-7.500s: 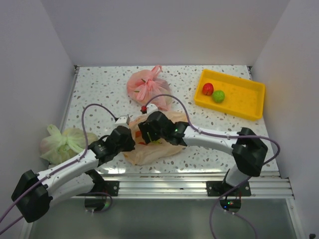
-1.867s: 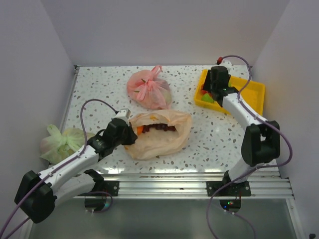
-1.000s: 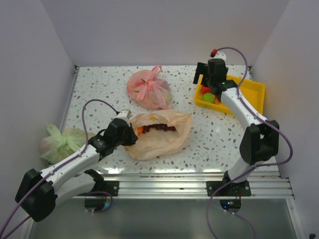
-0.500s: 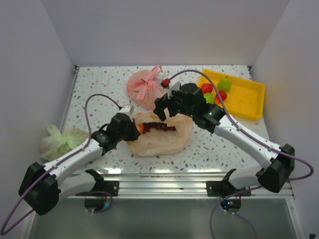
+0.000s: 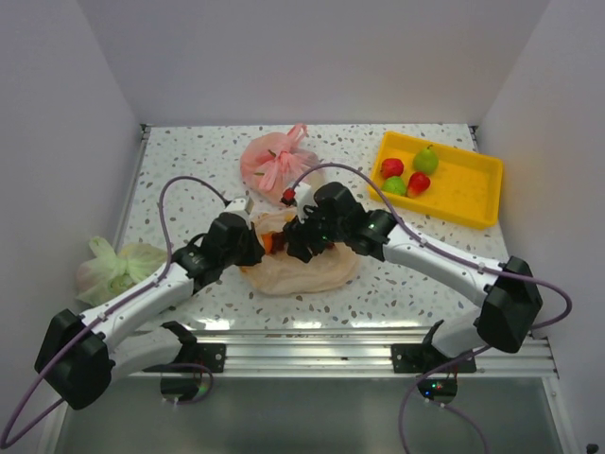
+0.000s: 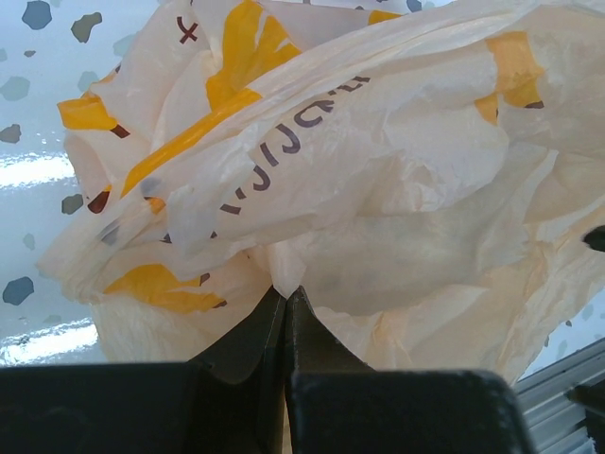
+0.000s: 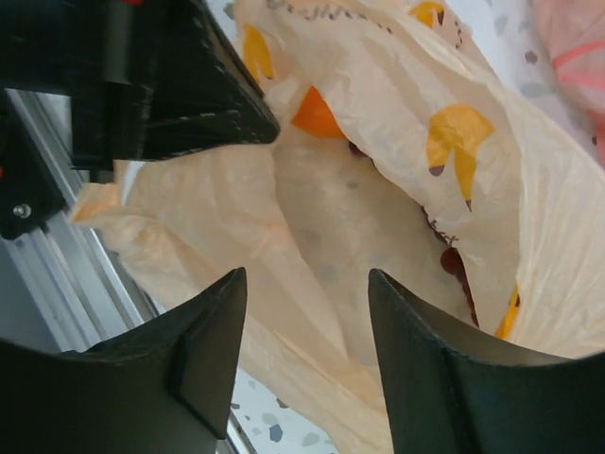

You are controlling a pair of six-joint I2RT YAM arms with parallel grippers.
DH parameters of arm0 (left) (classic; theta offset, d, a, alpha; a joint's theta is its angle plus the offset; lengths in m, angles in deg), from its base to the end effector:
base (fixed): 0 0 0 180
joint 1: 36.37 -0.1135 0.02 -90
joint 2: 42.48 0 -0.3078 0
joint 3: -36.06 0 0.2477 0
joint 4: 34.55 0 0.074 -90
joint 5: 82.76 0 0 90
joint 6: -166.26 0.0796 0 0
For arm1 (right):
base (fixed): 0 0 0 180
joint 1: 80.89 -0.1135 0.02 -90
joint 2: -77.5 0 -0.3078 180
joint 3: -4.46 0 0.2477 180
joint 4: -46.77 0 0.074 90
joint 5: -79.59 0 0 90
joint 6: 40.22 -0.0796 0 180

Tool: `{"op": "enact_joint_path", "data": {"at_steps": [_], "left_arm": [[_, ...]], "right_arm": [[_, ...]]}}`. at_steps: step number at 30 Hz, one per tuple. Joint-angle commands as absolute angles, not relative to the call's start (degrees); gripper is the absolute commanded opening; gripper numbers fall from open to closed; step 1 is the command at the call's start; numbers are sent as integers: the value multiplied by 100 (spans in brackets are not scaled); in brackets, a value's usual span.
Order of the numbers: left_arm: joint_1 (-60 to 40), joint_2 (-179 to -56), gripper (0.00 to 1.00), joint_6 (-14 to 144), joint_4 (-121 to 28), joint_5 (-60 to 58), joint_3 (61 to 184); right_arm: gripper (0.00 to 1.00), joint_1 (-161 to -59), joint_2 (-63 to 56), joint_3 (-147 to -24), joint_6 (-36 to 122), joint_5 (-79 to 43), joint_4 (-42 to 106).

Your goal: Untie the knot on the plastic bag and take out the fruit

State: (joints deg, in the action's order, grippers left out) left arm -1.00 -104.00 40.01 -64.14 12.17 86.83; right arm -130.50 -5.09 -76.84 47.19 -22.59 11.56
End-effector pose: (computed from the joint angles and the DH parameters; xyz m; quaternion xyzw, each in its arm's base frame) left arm 0.1943 -0.1295 0.2386 -0.0250 0.9066 -0.2138 0.3631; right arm 0.2140 0.2774 0.3229 -0.3980 0.7952 0.2820 0.3602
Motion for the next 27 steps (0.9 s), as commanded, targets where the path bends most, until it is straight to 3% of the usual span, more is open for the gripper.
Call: {"op": "enact_joint_path", "data": {"at_steps": [1,10,13,17,20,27], "left_arm": [[-69,-10207,3,4048,-6413,1278,8787],[-69,-9996,4,4013,-6413,1182,8594],[-69,-9979,4,4074,-6404,1120,8585],[-69,-9987,4,4154,-6404,1015,8559],[-69,-10014,4,4215,-6395,909,8515],[-69,-10137,4,4312,-6351,751,8471]], "right_arm": [[56,-13055,-748,-7609,4688,-1718,1367],[53,-13046,-1794,-8031,4890,-964,1297],[59,-13046,-2005,-8092,4908,-427,1420],[79,-13046,-2085,-8093,4943,276,1657],[87,-13037,-2129,-7970,5135,480,1991],[90,-13037,-2848,-7882,5382,655,2526]]}}
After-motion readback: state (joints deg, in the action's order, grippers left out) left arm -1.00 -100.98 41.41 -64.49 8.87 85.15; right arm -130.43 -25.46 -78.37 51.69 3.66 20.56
